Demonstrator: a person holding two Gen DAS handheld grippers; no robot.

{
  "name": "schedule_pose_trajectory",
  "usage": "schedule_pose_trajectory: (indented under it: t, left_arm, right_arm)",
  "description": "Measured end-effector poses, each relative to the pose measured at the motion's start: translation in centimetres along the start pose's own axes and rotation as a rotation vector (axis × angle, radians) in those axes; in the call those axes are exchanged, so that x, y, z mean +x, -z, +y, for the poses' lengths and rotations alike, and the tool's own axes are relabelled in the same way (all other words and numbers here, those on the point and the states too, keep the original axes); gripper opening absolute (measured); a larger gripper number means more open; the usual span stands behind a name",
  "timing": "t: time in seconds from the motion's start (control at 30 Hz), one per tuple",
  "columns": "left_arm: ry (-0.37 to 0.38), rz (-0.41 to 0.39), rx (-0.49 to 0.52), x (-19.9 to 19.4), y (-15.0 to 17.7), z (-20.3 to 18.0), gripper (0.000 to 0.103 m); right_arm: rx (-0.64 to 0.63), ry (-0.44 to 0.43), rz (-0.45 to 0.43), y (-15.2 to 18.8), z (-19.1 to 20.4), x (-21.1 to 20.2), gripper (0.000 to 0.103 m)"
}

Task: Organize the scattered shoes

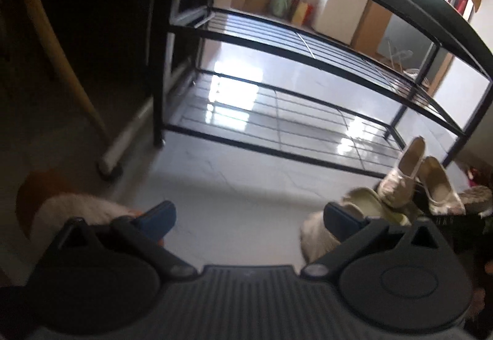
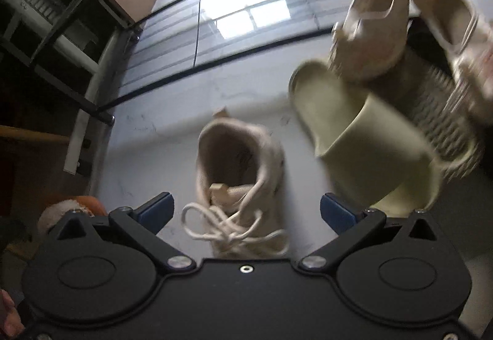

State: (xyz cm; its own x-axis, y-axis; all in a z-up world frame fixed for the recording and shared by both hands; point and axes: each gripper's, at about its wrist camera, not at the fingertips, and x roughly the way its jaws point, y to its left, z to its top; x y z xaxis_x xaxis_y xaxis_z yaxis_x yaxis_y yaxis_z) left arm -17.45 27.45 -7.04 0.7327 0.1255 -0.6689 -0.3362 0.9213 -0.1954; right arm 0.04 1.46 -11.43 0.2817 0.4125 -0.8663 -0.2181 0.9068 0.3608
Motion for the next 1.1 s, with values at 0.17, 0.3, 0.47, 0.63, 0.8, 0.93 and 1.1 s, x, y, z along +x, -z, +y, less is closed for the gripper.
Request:
schedule_pose_trajectory:
  t: [0.17, 0.3, 0.47, 0.63, 0.8, 0.93, 1.1]
  left_arm:
    - [-0.022, 0.037, 0.172, 1.2, 0.5, -2.4, 0.102]
    - [0.015, 0.029, 0.254, 1.2, 0.7, -3.6, 0.102]
    - [0.011, 0.055, 0.265, 1.8, 0.8, -3.5, 0.102]
    - [-0.010, 0.101, 0.206, 2.9, 0.7, -2.5, 0.102]
    - [-0.010, 0.147, 0.113, 3.4, 0.5, -1.2, 0.102]
    - [-0.021, 0.171, 0.084, 3.6, 0.1, -0.5, 0.102]
    - [-0.069, 0.154, 0.040, 3.1, -1.0, 1.6, 0.102]
  right_arm:
    - [-0.057, 0.074, -0.013, 2.4, 2.5, 3.3, 0.103]
    - [-0.101, 0.151, -0.004, 3.4, 3.4, 6.1, 0.103]
    - [-0.152, 0.212, 0.011, 3.7, 3.4, 8.5, 0.102]
    - [-0.138, 0.172, 0.000, 4.4, 3.4, 9.2, 0.078]
    - [-0.096, 0.171, 0.004, 4.8, 3.9, 8.9, 0.072]
    - [-0.067, 0.159, 0.010, 4.9, 5.0, 9.0, 0.068]
    - [-0.069, 0.141, 0.011, 4.5, 7.7, 10.1, 0.068]
